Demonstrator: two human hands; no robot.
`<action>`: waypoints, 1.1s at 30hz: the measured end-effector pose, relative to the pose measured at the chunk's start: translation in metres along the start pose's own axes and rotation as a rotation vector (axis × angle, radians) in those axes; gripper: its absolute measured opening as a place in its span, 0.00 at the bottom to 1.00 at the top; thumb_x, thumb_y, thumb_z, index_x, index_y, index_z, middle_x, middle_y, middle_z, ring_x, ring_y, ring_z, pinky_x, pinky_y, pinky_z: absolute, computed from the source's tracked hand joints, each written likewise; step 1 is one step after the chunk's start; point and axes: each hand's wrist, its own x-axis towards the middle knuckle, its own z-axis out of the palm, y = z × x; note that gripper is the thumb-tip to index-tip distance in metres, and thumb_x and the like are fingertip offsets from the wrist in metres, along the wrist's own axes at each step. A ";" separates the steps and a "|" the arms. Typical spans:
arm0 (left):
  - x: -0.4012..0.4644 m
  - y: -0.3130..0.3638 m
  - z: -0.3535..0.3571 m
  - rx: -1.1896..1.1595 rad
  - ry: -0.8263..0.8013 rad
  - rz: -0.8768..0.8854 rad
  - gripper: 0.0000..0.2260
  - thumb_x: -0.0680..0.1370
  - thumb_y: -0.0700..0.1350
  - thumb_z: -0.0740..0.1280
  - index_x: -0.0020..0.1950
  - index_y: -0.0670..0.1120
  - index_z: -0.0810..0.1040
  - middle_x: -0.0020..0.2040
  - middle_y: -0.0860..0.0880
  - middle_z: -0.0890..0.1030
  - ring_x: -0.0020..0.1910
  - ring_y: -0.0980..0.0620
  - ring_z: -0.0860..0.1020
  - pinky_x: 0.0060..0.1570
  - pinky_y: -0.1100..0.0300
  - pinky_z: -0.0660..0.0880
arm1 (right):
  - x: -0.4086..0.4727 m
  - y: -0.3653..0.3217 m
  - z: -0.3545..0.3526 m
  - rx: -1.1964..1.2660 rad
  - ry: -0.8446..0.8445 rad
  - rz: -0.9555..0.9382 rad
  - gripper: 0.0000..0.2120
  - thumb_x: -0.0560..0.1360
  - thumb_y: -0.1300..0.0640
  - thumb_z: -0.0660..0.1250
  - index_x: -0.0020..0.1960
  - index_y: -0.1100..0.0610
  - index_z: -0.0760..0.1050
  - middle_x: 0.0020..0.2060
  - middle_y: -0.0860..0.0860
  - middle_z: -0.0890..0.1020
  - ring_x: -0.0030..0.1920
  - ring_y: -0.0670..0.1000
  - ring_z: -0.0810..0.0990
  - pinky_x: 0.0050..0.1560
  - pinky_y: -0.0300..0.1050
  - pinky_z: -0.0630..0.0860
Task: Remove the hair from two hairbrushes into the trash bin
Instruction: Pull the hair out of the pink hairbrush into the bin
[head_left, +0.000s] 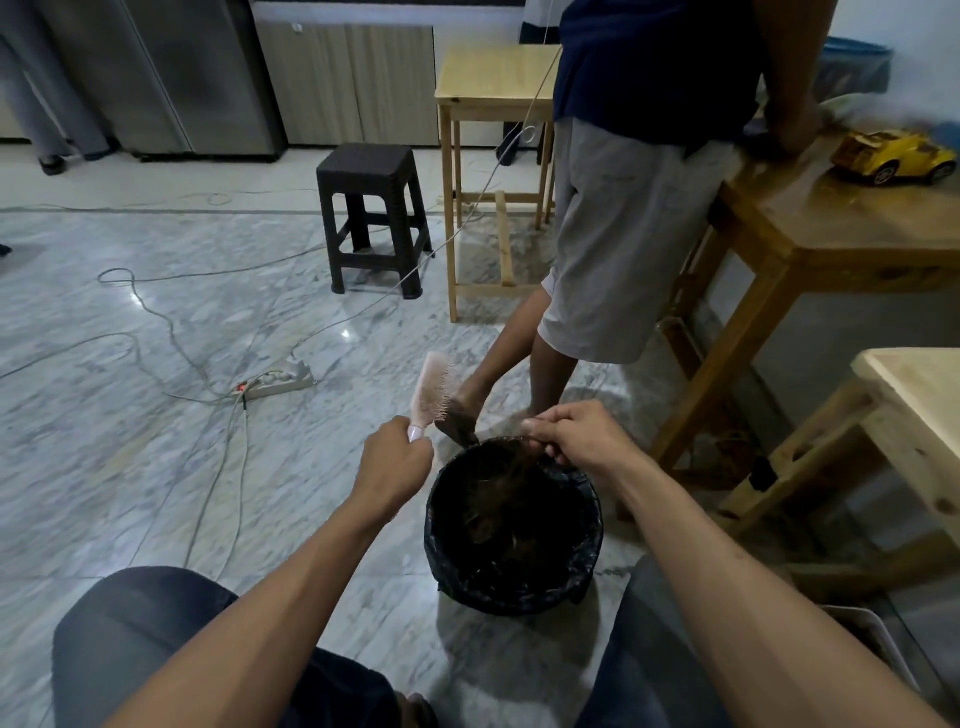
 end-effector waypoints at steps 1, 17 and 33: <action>0.001 -0.003 -0.002 -0.040 0.008 -0.034 0.05 0.77 0.40 0.60 0.46 0.40 0.74 0.37 0.43 0.77 0.32 0.46 0.73 0.28 0.56 0.69 | 0.000 0.002 -0.003 -0.003 0.013 0.016 0.09 0.78 0.58 0.74 0.40 0.60 0.84 0.31 0.52 0.81 0.25 0.42 0.72 0.28 0.35 0.70; -0.012 0.017 0.015 0.251 -0.062 0.360 0.08 0.80 0.42 0.62 0.58 0.44 0.74 0.41 0.47 0.77 0.35 0.50 0.73 0.30 0.56 0.64 | -0.001 -0.019 0.014 0.037 -0.059 -0.036 0.16 0.76 0.43 0.74 0.53 0.56 0.85 0.45 0.47 0.88 0.29 0.44 0.77 0.29 0.36 0.72; -0.003 0.008 0.003 0.070 -0.017 0.175 0.08 0.81 0.42 0.61 0.58 0.44 0.75 0.40 0.48 0.78 0.33 0.52 0.74 0.30 0.59 0.65 | 0.001 0.006 -0.006 -0.110 0.004 0.073 0.23 0.77 0.45 0.71 0.71 0.49 0.77 0.57 0.51 0.84 0.48 0.52 0.87 0.39 0.44 0.79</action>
